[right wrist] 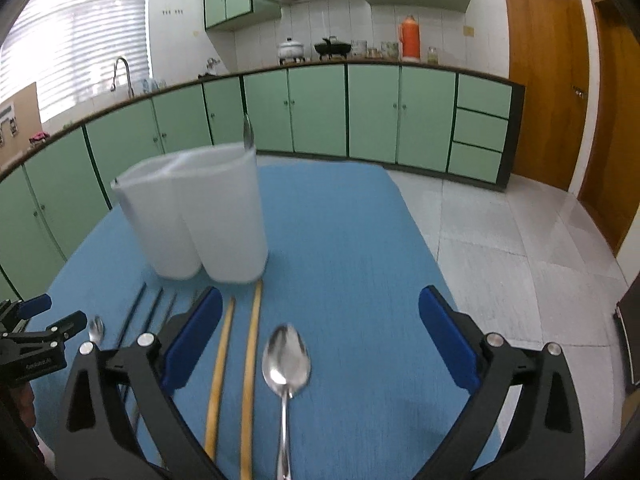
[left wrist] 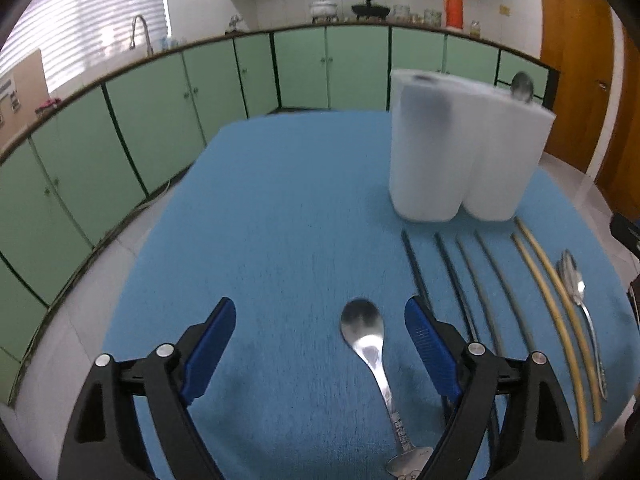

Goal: Organize utensils
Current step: 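Grasp the white ceramic spoon handle with the left tool, then grasp the large silver spoon with the right tool while the left holds the white spoon, then carry both spoons over the white caddy and open both tools to drop them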

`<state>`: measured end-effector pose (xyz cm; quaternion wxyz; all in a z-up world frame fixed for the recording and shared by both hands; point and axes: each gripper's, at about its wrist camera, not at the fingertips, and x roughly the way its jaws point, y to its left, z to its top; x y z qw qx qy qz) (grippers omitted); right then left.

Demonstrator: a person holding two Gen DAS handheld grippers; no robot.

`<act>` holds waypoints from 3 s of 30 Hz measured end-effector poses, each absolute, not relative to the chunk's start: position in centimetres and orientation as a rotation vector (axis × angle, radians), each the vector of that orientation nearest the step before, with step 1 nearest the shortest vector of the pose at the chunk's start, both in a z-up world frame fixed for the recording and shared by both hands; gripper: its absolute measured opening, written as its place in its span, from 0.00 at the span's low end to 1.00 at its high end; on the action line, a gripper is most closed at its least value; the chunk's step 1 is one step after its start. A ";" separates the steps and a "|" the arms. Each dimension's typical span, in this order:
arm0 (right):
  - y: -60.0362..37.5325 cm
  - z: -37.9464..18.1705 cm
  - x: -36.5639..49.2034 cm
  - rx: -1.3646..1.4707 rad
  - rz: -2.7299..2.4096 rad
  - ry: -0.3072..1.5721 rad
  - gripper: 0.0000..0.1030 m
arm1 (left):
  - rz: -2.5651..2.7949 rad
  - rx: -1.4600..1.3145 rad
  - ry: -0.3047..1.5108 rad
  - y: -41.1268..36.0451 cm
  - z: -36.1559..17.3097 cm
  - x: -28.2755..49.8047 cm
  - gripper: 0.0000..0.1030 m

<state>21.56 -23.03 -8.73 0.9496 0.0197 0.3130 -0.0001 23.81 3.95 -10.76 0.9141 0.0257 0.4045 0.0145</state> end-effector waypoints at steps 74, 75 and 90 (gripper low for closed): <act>-20.8 -13.5 25.3 -0.046 0.059 0.921 0.36 | -0.119 -0.027 0.814 4.0 -11.0 25.1 0.25; -20.9 -13.4 25.2 -0.036 0.076 0.914 0.36 | -0.119 -0.027 0.814 4.0 -11.0 25.1 0.25; -21.9 -8.4 21.2 -0.011 0.163 0.621 0.36 | -0.145 -0.059 0.694 4.3 -8.7 23.9 0.25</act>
